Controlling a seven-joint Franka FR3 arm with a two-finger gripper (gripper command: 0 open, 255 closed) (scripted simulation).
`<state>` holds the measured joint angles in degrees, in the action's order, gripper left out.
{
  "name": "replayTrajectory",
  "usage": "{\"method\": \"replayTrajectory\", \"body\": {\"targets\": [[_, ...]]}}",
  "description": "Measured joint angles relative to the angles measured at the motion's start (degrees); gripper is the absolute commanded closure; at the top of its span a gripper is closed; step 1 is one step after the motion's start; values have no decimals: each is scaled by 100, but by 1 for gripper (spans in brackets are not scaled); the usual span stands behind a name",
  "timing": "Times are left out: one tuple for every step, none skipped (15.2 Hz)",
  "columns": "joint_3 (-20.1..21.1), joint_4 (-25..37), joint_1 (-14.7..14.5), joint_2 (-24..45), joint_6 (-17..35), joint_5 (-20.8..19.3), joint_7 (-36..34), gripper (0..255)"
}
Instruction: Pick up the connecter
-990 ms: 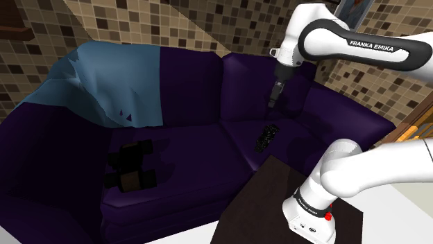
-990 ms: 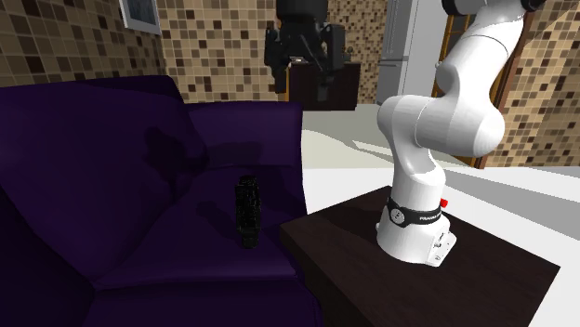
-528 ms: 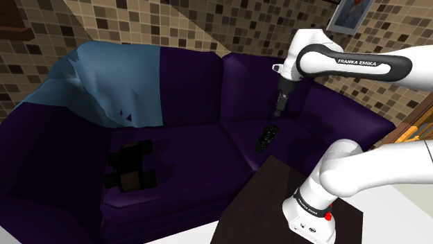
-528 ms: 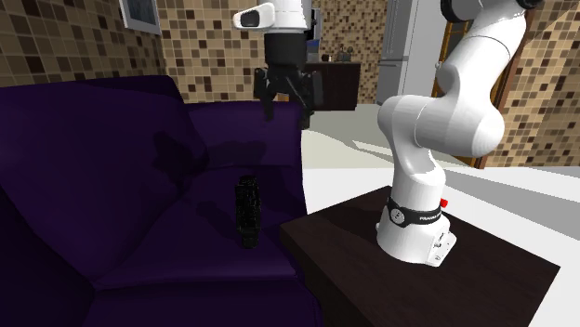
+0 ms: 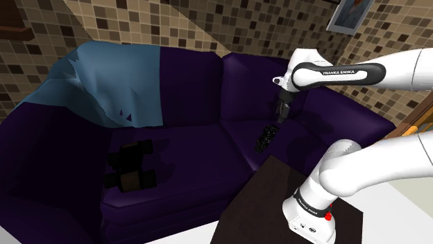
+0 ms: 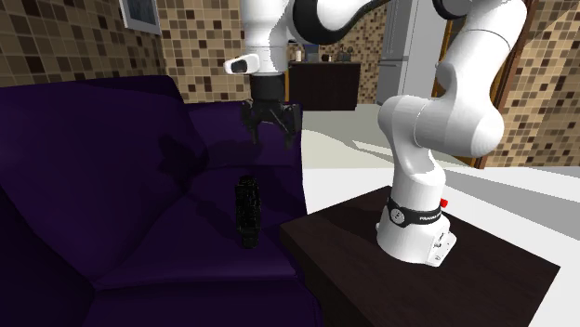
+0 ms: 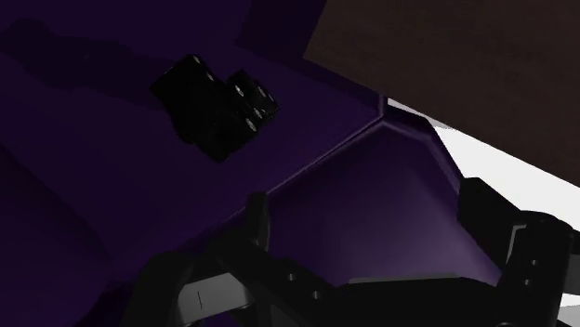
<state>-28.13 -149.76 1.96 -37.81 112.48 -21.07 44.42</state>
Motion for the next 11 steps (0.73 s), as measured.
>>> {"method": "replayTrajectory", "body": {"targets": [[-167,-11,-7,147,167,-71,195,0],[-329,21,-30,310,310,-119,394,0],[-527,59,-52,507,486,-171,621,0],[-722,46,-62,678,683,-229,845,0],[-927,105,-122,922,884,-236,1074,0],[-1094,163,-183,1123,1038,-224,1290,0],[-1252,204,-230,1290,1171,-214,1508,0],[-1418,255,-305,1497,1328,-169,1728,0],[-1606,285,-383,1730,1524,-109,1968,0],[-1807,363,-462,1967,1682,-18,2252,0],[-2019,444,-572,2252,1869,129,2563,0]]}}
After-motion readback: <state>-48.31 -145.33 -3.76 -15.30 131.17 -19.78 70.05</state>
